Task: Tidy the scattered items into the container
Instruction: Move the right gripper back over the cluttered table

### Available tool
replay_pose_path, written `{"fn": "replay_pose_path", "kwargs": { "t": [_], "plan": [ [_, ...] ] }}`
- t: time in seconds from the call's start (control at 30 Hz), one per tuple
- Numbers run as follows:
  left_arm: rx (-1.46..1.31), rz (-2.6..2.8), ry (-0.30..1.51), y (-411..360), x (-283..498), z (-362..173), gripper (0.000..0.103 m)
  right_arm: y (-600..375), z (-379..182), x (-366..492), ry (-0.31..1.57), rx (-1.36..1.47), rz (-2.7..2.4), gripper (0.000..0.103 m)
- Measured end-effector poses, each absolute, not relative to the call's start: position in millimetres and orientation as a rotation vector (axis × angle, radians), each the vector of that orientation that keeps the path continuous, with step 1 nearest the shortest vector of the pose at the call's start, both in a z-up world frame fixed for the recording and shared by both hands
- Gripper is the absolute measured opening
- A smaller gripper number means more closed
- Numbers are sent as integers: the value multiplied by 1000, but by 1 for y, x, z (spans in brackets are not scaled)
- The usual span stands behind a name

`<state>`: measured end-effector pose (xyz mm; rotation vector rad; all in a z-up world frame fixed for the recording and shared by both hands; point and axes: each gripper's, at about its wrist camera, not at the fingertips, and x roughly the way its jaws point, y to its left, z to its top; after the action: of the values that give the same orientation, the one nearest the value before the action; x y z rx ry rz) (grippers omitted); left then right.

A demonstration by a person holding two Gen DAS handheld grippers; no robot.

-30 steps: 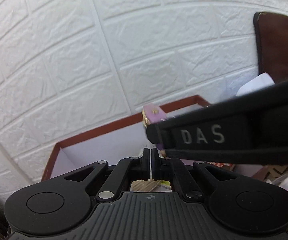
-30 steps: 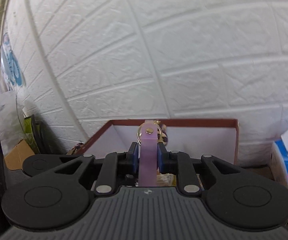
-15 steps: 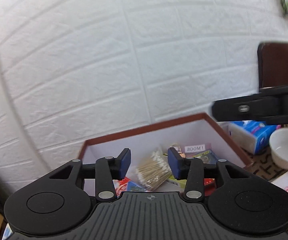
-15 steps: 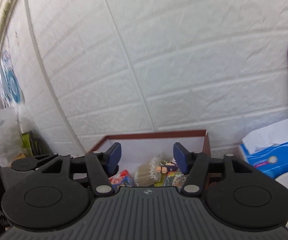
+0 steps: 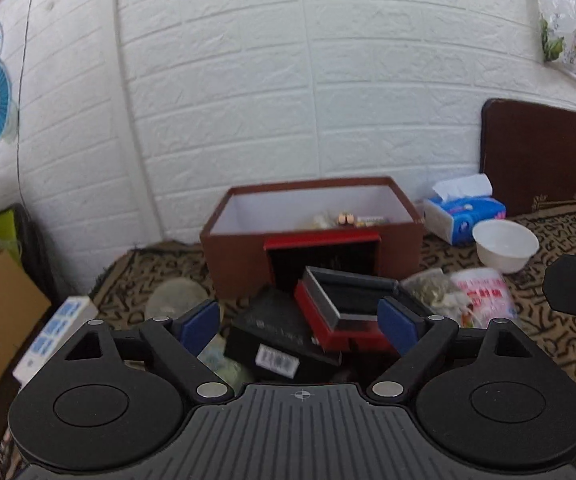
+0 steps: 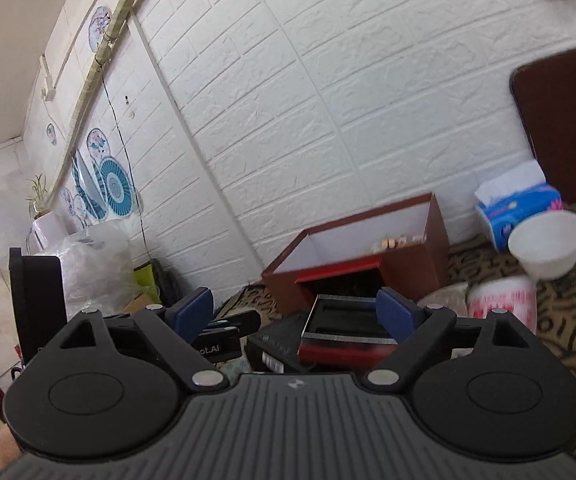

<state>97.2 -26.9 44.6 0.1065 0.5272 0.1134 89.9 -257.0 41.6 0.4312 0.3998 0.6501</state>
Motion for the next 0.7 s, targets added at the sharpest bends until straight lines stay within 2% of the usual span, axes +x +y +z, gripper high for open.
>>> {"fn": "replay_pose_path", "kwargs": {
  "t": [0.23,0.43,0.7],
  "plan": [
    [21,152,601,-25,53,-4,93,-261,-9,53,515,465,643,91],
    [57,190,632,-18,37,-38,93,-253,-32,44,558,376,630,91],
    [62,184,577,-6,27,-59,93,-254,-49,48,562,325,608,88]
  ]
}}
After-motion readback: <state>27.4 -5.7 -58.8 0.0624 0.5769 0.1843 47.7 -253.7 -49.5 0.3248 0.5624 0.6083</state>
